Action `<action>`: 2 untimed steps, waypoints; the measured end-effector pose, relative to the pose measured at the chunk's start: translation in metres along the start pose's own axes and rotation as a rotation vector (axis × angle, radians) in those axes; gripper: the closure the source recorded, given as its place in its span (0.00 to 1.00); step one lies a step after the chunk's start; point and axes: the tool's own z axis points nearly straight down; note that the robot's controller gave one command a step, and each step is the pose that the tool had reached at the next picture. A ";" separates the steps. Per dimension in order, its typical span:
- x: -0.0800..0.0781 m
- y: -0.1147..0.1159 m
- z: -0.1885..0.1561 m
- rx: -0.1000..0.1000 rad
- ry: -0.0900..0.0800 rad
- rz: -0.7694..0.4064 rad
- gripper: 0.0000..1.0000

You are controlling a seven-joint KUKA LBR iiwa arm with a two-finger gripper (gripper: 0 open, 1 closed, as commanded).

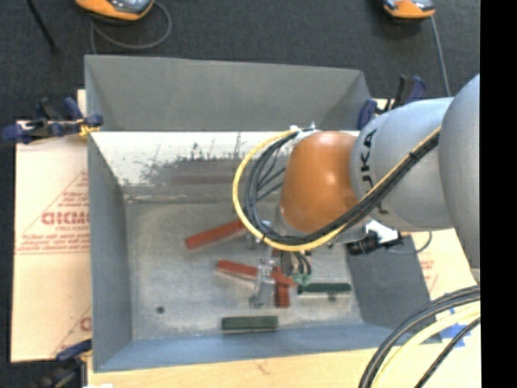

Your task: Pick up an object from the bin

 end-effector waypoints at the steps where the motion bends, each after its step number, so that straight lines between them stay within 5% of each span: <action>1: -0.023 0.006 0.054 -0.003 -0.002 0.211 0.00; 2: -0.024 0.006 0.052 -0.004 -0.004 0.213 1.00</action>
Offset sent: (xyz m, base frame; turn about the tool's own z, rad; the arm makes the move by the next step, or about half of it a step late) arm 0.0235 0.0033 -0.0526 0.2132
